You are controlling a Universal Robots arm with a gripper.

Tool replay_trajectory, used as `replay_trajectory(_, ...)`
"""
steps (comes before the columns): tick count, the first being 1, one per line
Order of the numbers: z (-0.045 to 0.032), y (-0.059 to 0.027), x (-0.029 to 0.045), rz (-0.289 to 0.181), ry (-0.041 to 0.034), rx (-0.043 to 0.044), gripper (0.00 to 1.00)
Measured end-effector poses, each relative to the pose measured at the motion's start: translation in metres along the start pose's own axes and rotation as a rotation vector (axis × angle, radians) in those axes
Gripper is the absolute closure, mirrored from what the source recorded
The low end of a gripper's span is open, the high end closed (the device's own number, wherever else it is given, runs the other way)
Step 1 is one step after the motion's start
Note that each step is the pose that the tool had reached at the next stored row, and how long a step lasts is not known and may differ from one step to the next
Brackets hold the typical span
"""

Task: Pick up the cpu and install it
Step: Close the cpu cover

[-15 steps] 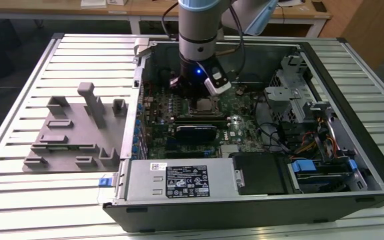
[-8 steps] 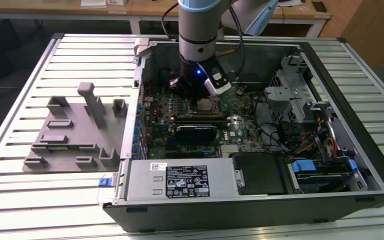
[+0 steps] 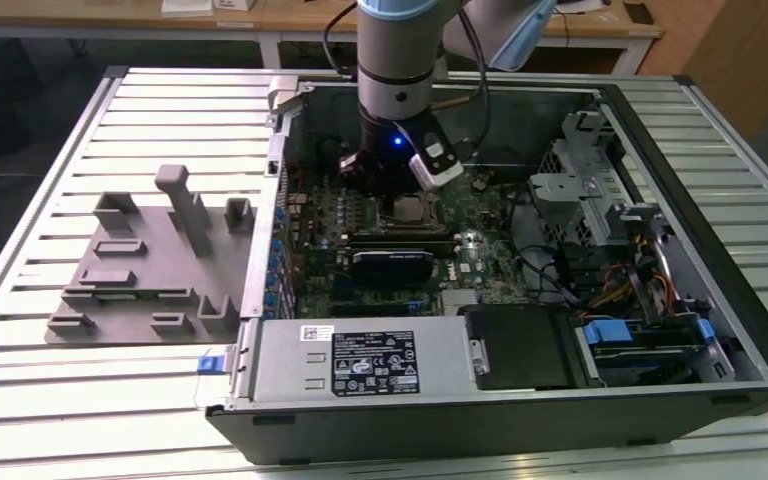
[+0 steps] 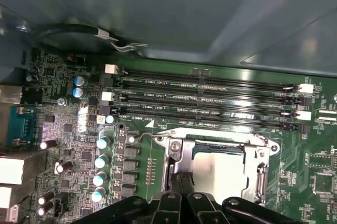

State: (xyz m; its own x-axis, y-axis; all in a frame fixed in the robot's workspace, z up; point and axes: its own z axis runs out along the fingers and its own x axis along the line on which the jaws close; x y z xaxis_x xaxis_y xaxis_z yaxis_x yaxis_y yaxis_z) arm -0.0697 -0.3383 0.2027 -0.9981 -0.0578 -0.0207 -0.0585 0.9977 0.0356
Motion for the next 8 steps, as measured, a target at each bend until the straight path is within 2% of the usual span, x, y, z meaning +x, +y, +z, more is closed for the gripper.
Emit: replay_trajectory(8, -0.0149, 0.0005, -0.0003, 0.000, -0.0014, 0.0001, 0.89)
